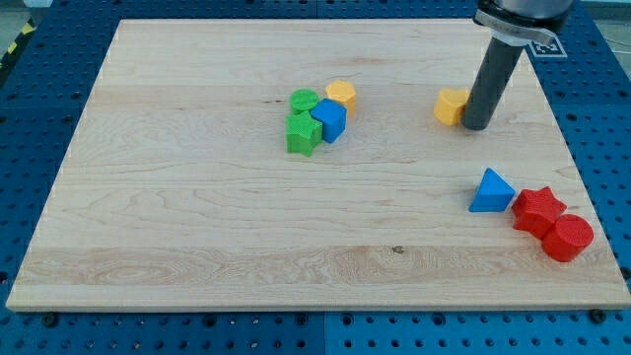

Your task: Drag the yellow heart above the green circle

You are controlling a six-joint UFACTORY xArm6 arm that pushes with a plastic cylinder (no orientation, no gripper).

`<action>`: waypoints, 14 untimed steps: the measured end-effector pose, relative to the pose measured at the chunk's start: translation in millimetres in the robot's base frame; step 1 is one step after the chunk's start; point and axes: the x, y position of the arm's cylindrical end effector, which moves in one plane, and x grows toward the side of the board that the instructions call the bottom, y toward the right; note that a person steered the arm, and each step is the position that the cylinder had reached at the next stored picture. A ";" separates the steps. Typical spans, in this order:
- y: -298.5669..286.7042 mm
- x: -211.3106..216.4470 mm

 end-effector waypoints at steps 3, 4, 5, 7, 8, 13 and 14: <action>-32.1 -34.1; -60.0 -51.3; -84.0 -69.7; -122.3 -95.5; -151.7 -95.5; -207.6 -122.2; -183.1 -127.6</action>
